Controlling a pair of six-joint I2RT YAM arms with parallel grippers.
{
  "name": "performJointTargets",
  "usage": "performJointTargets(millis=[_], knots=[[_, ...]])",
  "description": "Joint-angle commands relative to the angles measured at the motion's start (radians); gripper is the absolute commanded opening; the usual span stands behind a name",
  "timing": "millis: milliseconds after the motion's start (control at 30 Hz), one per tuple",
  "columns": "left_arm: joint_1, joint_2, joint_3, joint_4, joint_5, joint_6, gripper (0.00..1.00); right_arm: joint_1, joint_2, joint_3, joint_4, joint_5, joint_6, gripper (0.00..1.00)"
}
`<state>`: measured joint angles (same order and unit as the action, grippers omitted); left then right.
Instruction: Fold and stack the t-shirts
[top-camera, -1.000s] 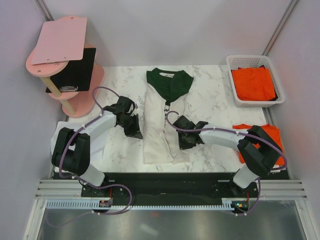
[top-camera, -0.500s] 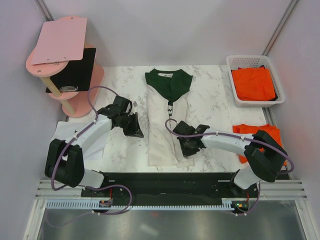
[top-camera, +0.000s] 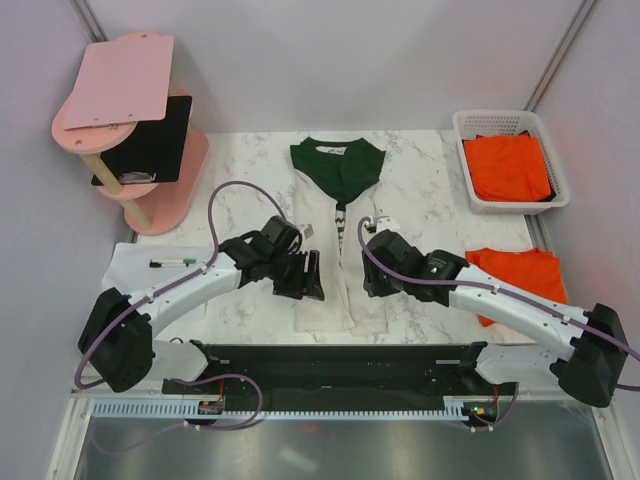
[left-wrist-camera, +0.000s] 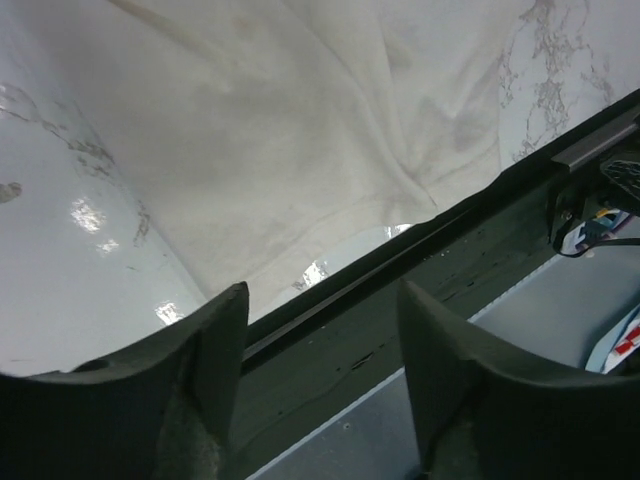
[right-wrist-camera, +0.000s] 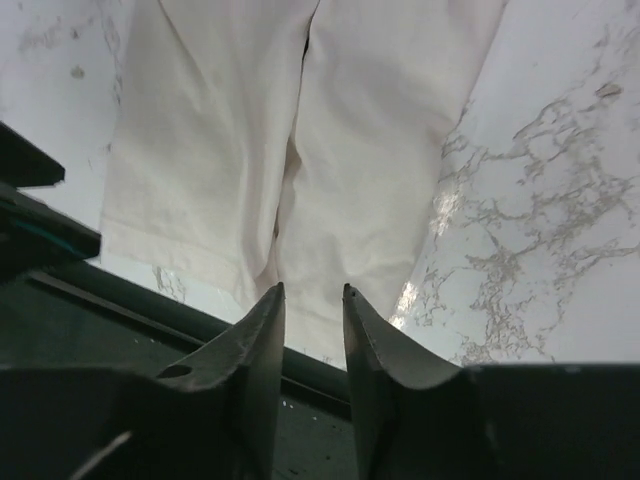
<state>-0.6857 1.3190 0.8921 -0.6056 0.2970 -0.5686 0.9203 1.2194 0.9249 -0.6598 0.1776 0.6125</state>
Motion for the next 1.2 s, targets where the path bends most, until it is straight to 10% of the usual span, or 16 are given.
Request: performJointTargets(millis=[0,333,467,567,1167], knots=[[-0.060,0.009,-0.021,0.136,-0.013,-0.088,0.74,-0.029,-0.026,0.042,-0.011,0.097,-0.025,0.42],[-0.273,0.192,0.047,0.244,-0.079,-0.175,0.64,-0.172,0.002,-0.147,0.244,-0.176,-0.011,0.42],[-0.327,0.258,0.085,0.254,-0.108,-0.197,0.36,-0.173,0.008,-0.173,0.262,-0.208,-0.010,0.42],[-0.339,0.292,0.094,0.253,-0.121,-0.209,0.33,-0.175,0.002,-0.188,0.266,-0.210,-0.007,0.42],[-0.210,0.108,0.042,-0.111,-0.412,-0.218,0.82,-0.107,-0.006,-0.333,0.503,-0.480,0.122,0.38]])
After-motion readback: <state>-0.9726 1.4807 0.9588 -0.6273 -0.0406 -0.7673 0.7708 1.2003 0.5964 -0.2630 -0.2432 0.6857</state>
